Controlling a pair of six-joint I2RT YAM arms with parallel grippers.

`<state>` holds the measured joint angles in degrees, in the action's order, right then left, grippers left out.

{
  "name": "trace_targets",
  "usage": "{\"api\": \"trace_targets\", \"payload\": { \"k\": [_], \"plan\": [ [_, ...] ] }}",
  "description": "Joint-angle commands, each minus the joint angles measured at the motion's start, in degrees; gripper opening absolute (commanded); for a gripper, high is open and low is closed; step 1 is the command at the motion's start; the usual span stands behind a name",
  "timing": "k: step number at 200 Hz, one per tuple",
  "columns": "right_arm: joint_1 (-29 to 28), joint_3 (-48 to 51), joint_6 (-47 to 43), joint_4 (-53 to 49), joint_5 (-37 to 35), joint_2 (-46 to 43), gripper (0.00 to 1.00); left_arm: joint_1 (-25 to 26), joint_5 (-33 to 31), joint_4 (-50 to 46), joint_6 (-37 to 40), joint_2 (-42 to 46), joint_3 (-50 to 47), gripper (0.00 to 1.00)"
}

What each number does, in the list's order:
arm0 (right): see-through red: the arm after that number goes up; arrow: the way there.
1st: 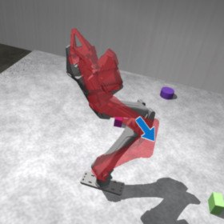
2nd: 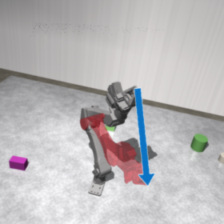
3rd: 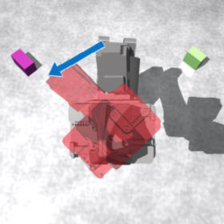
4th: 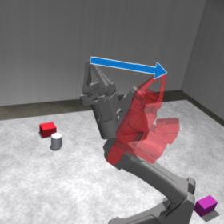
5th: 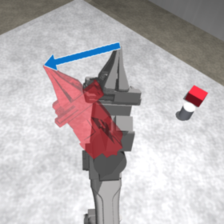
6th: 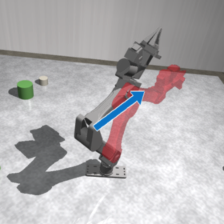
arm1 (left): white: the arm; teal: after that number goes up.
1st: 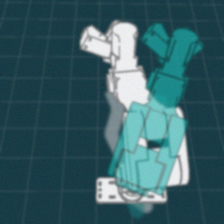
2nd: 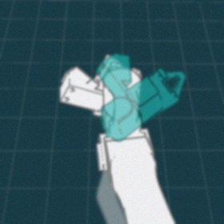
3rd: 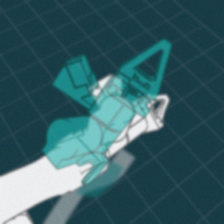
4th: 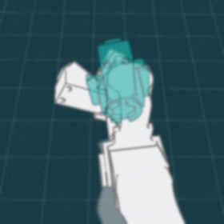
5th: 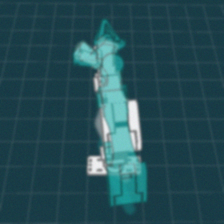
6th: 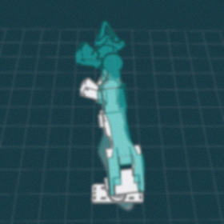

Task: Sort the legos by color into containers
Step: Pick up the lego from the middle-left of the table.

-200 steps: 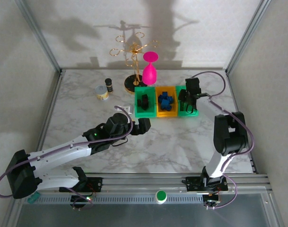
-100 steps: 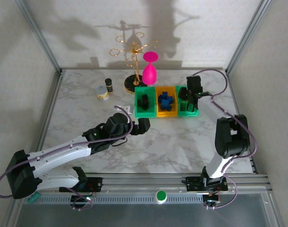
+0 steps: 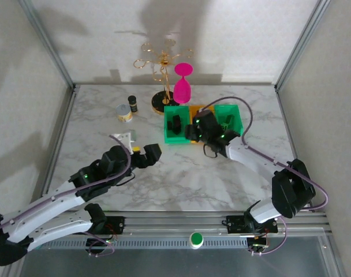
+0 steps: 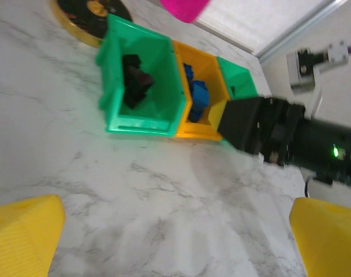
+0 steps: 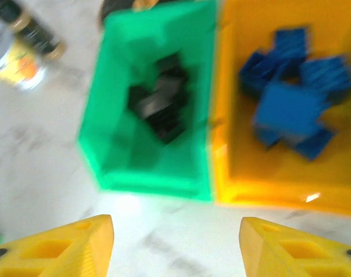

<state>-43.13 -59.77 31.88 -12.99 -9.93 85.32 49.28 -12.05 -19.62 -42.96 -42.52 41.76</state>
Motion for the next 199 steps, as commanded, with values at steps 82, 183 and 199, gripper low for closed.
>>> {"api": "trace_targets", "payload": {
  "k": [82,183,199],
  "plan": [
    [-22.57,-14.87,9.99,13.9,-0.76,26.34,0.69,-4.1,-14.7,-24.87,-8.47,13.1,5.0,1.0],
    [-25.07,-32.36,7.12,10.49,-6.04,43.25,0.75,-4.1,-20.27,-30.09,-10.84,17.2,6.93,1.0],
    [-25.27,-35.2,6.37,8.37,-7.34,45.52,0.75,-4.11,-20.79,-30.06,-11.04,17.4,6.85,1.0]
  ]
}}
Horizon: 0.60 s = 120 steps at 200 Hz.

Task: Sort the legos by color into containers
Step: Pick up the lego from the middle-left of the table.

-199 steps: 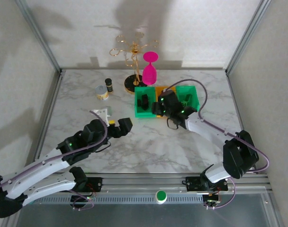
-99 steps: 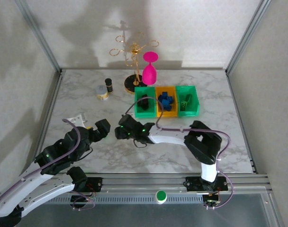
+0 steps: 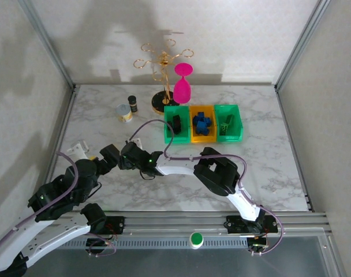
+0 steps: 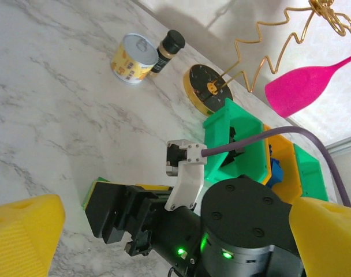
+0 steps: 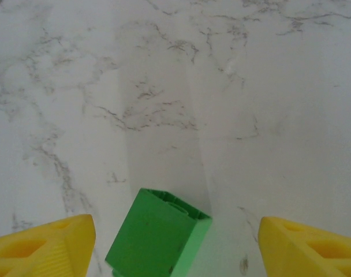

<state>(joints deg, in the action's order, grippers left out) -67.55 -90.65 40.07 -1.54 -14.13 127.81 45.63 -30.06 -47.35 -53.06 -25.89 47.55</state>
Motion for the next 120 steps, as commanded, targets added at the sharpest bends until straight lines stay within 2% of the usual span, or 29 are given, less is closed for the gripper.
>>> {"api": "trace_targets", "payload": {
  "k": [1,46,92,120],
  "plan": [
    [-0.88,-4.51,-1.83,-3.27,-3.25,3.18,0.75,-0.45,-2.79,-2.32,-0.92,0.76,1.06,1.0],
    [-1.13,-8.38,-2.4,-9.17,-7.08,6.2,0.71,-0.45,-2.72,-1.78,-0.84,0.6,0.79,1.0],
    [-1.47,-3.58,-3.52,-11.44,-9.32,2.53,0.56,-0.45,-1.96,-0.15,-1.09,0.58,-0.46,1.0],
    [-2.24,-3.85,-4.4,-11.87,-6.66,2.63,0.59,-0.45,-1.31,0.77,-1.08,0.4,-0.86,1.0]
  ]
}}
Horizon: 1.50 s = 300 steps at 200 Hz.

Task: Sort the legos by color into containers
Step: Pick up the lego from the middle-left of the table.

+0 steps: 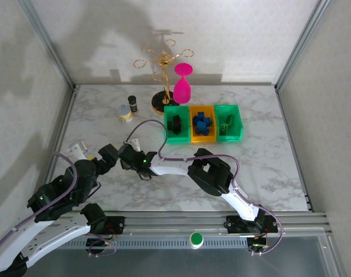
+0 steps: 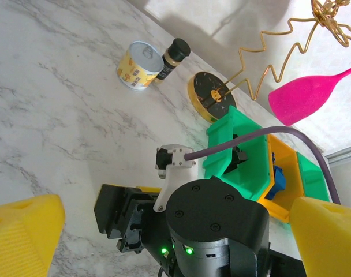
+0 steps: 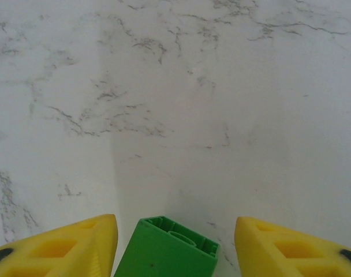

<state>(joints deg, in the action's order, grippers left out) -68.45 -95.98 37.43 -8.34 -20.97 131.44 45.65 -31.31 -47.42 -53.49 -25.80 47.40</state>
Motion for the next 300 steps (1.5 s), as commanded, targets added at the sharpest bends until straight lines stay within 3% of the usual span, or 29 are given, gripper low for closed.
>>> {"api": "trace_targets", "payload": {
  "k": [1,22,66,173,227,275,300],
  "plan": [
    [-1.34,1.4,-1.8,-5.13,0.2,-1.0,0.59,-0.47,-0.11,0.84,-0.65,0.31,-0.67,1.0],
    [-2.3,-0.25,-2.17,-6.36,0.16,-0.45,0.65,-0.47,-0.24,0.6,-0.69,0.49,-0.53,0.99],
    [-2.57,-1.56,-1.69,-6.84,-0.07,1.01,0.63,-0.47,0.02,0.12,-0.73,0.83,-0.29,1.0],
    [-2.37,4.58,-1.85,-5.91,-4.25,-5.37,0.37,-0.47,0.55,1.19,-0.7,1.45,-0.47,1.0],
    [0.27,16.27,-0.7,-3.09,-3.91,-19.98,0.37,-0.48,4.32,4.99,1.22,-0.22,0.19,0.99],
    [8.48,29.88,0.9,-4.78,-5.53,-36.94,0.35,-0.56,10.24,13.62,5.18,-6.11,-0.7,1.0],
    [16.31,35.68,0.26,-5.83,-3.97,-44.73,0.36,-0.56,15.27,19.36,8.01,-10.63,-1.25,1.0]
  ]
}}
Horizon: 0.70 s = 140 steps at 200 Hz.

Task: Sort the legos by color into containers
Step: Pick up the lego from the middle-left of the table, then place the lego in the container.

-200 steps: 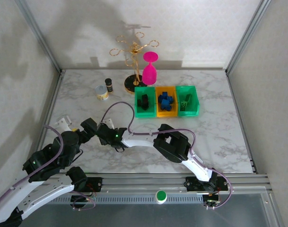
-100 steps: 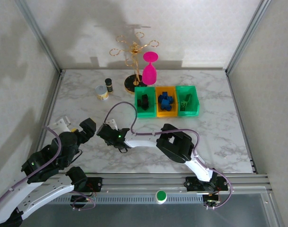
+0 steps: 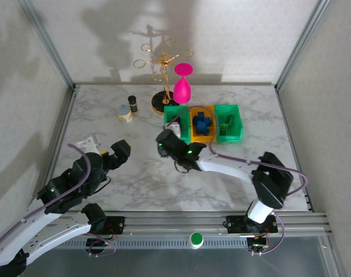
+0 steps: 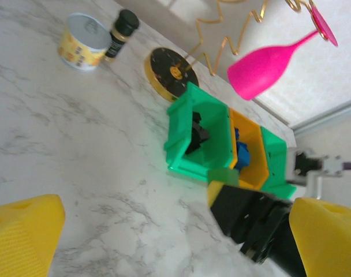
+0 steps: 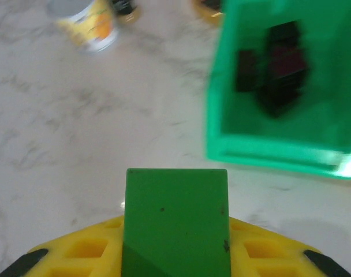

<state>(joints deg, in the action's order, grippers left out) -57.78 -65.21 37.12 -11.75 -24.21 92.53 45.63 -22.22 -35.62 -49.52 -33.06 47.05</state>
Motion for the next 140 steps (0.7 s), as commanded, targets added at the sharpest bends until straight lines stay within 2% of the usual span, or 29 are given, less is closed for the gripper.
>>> {"api": "trace_targets", "payload": {
  "k": [1,42,72,100,140],
  "plan": [
    [5.83,5.09,0.57,-2.41,-0.66,-6.11,0.36,-0.54,6.42,7.79,4.14,-3.57,-0.95,1.0],
    [22.84,9.8,-5.34,-2.18,1.71,-13.25,0.36,-0.54,12.11,16.72,7.05,-11.63,-1.68,1.0],
    [33.69,8.61,-10.13,0.29,5.48,-10.53,0.36,-0.54,14.71,22.35,8.11,-17.11,-1.92,1.0],
    [38.73,4.83,-13.17,1.97,7.18,-4.55,0.36,-0.54,15.61,24.98,8.93,-20.79,-1.61,1.0],
    [41.98,-1.48,-15.01,3.09,8.83,4.55,0.36,-0.63,15.27,25.93,9.52,-22.97,-1.82,1.0]
  ]
}}
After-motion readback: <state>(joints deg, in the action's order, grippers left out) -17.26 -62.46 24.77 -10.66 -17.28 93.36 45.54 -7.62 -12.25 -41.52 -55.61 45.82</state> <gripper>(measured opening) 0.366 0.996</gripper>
